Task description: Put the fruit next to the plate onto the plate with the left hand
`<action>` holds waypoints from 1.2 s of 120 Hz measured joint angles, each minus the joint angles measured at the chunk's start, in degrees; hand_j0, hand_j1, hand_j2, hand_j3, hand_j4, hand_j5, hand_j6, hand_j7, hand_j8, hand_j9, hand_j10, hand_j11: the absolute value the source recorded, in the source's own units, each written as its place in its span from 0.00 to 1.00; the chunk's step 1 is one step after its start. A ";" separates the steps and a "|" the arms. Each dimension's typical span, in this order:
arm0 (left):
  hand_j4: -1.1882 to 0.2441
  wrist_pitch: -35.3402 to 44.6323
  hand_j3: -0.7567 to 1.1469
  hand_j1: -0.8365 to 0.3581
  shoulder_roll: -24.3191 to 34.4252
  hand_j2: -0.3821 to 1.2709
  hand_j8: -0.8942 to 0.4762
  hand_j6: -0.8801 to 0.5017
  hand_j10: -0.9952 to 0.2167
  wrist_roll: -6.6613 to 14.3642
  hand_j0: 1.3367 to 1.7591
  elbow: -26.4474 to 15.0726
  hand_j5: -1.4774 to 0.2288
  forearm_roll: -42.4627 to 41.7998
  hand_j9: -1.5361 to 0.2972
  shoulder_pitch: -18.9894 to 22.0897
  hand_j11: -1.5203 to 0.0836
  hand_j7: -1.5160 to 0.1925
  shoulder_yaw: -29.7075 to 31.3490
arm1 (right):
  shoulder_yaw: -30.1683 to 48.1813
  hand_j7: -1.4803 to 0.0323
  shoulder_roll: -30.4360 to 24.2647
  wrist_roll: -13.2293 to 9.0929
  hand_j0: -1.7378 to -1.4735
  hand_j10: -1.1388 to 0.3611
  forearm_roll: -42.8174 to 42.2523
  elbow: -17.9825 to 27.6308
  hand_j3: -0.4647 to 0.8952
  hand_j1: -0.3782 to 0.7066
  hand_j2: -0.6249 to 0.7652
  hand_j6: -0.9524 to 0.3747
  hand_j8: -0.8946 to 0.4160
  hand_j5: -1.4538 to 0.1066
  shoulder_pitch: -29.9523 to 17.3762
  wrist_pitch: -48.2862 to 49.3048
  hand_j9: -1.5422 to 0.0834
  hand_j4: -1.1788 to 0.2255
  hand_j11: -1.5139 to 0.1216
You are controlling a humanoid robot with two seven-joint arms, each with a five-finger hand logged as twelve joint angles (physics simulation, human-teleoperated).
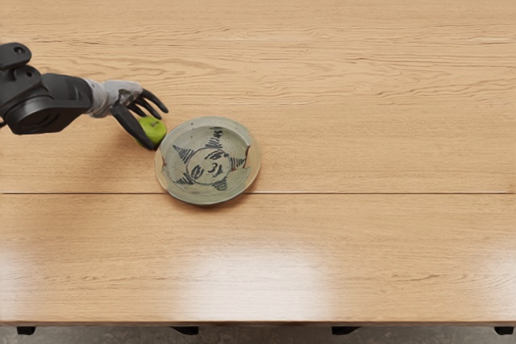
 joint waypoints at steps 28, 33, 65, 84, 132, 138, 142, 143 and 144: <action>0.51 -0.06 0.40 0.54 0.07 0.29 0.35 0.31 0.45 0.01 0.76 0.03 0.53 -0.02 0.52 0.31 0.58 0.55 0.04 | 0.00 0.98 0.00 0.00 0.30 0.76 0.00 0.00 0.34 0.03 0.45 0.72 0.68 0.93 0.03 0.00 0.95 0.84 0.93; 0.50 -0.21 0.40 0.52 0.09 0.29 0.35 0.31 0.43 0.01 0.76 0.02 0.51 0.00 0.51 0.34 0.57 0.54 0.05 | 0.00 0.98 0.00 0.00 0.30 0.76 0.00 0.00 0.34 0.03 0.45 0.72 0.68 0.93 0.02 0.00 0.95 0.84 0.93; 0.40 -1.19 0.40 0.44 0.09 0.35 0.41 0.37 0.43 0.11 0.76 0.04 0.45 0.24 0.42 0.38 0.47 0.45 0.00 | 0.00 0.98 0.00 0.00 0.30 0.76 0.00 0.00 0.34 0.03 0.45 0.72 0.68 0.93 0.02 0.00 0.95 0.84 0.93; 0.35 -1.53 0.40 0.42 0.17 0.40 0.44 0.38 0.43 0.27 0.75 0.05 0.41 0.25 0.37 0.42 0.41 0.41 0.04 | 0.00 0.98 0.00 0.00 0.30 0.76 0.00 0.00 0.34 0.03 0.45 0.72 0.68 0.93 0.01 0.00 0.95 0.84 0.93; 0.31 -11.25 0.40 0.42 3.87 0.62 0.37 0.32 0.32 1.57 0.76 0.27 0.28 -1.07 0.30 -2.79 0.33 0.31 -1.59 | 0.00 0.98 0.00 0.00 0.30 0.76 0.00 0.00 0.34 0.03 0.45 0.72 0.68 0.93 0.01 0.00 0.95 0.84 0.93; 0.31 -11.82 0.40 0.42 4.18 0.62 0.37 0.32 0.31 2.19 0.76 0.31 0.27 -1.10 0.30 -2.92 0.33 0.31 -2.53 | 0.00 0.98 0.00 0.00 0.30 0.76 0.00 0.00 0.34 0.03 0.45 0.72 0.68 0.93 0.02 0.00 0.95 0.84 0.93; 0.31 -12.45 0.40 0.42 4.36 0.63 0.37 0.32 0.31 2.91 0.76 0.31 0.27 -1.13 0.29 -2.92 0.33 0.31 -3.72 | 0.00 0.98 0.00 0.00 0.30 0.76 0.00 0.00 0.34 0.03 0.45 0.72 0.68 0.93 0.03 0.00 0.95 0.84 0.93; 0.31 -12.58 0.40 0.42 4.34 0.63 0.36 0.32 0.31 3.12 0.76 0.31 0.27 -1.12 0.29 -2.92 0.33 0.31 -4.04 | 0.00 0.98 0.00 0.00 0.30 0.76 0.00 0.00 0.34 0.03 0.45 0.72 0.68 0.93 0.03 0.00 0.95 0.84 0.93; 0.31 -12.70 0.40 0.42 4.33 0.63 0.36 0.32 0.31 3.31 0.76 0.31 0.27 -1.12 0.29 -2.92 0.32 0.31 -4.33 | 0.00 0.98 0.00 0.00 0.30 0.76 0.00 0.00 0.34 0.03 0.45 0.72 0.68 0.93 0.03 0.00 0.95 0.84 0.93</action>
